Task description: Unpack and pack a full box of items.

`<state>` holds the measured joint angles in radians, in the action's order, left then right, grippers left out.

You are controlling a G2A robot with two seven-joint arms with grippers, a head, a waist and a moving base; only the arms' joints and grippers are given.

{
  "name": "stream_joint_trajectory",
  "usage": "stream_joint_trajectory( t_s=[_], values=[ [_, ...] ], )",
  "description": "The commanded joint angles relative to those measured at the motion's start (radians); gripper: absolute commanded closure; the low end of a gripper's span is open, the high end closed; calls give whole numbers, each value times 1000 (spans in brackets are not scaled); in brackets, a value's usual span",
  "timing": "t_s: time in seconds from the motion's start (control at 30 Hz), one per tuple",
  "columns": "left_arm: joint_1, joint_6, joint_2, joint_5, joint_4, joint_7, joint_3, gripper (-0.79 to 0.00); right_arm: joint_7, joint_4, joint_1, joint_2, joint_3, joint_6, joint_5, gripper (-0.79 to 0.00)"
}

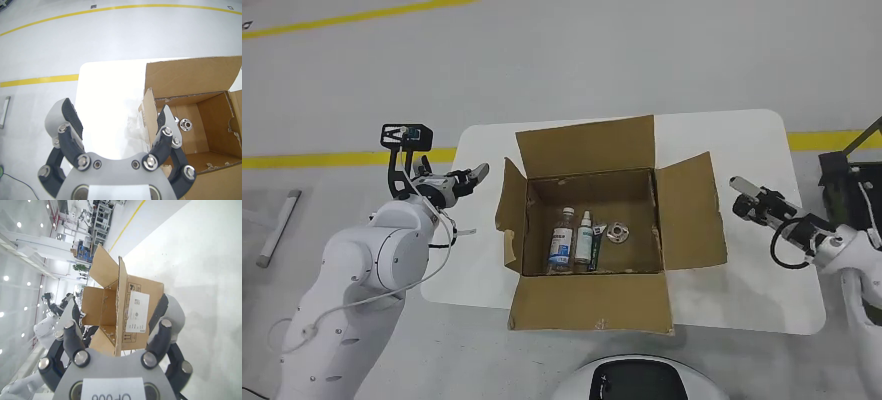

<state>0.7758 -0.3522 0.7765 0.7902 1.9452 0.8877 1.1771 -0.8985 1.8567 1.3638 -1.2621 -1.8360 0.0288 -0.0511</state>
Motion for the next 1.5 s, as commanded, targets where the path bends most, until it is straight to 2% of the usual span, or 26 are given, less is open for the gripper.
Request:
stream_joint_trajectory(
  t_s=[0.0, 0.03, 0.07, 0.1, 0.17, 0.3, 0.53, 0.87, 1.1, 1.13, 1.17, 1.2, 1.27, 1.47],
  values=[
    [0, 0, 0, 0, 0, 0, 0, -785, -12, -28, -11, 2, 26, -6, 9, -468],
    [0, 0, 0, 0, 0, 0, 0, -785, -15, -42, -17, 2, 38, -9, 17, -385],
    [0, 0, 0, 0, 0, 0, 0, -785, -18, -55, -23, 3, 50, -12, 22, -366],
    [0, 0, 0, 0, 0, 0, 0, -785, -19, -64, -28, 4, 62, -15, 17, -311],
    [0, 0, 0, 0, 0, 0, 0, -785, -13, -75, -37, 4, 82, -37, 42, -271],
    [0, 0, 0, 0, 0, 0, 0, -785, 0, -90, -37, 8, 97, -76, 65, 0],
    [0, 0, 0, 0, 0, 0, 0, -785, 17, -74, -7, 20, 61, -69, 73, 0],
    [0, 0, 0, 0, 0, 0, 0, -785, 42, 2, 84, 38, -60, -66, 121, 0],
    [0, 0, 0, 0, 0, 0, 0, -785, 31, 30, 126, 52, -98, -21, 73, 0],
    [0, 0, 0, 0, 0, 0, 0, -785, 29, 34, 127, 54, -99, -17, 62, -142],
    [0, 0, 0, 0, 0, 0, 0, -785, 27, 38, 127, 56, -98, -16, 56, -434],
    [0, 0, 0, 0, 0, 0, 0, -785, 23, 41, 128, 58, -96, -12, 41, -785],
    [0, 0, 0, 0, 0, 0, 0, -785, 11, 55, 125, 65, -95, 24, -26, -785],
    [0, 0, 0, 0, 0, 0, 0, -785, 47, 85, 133, 77, -137, 80, -85, -785]
  ],
)
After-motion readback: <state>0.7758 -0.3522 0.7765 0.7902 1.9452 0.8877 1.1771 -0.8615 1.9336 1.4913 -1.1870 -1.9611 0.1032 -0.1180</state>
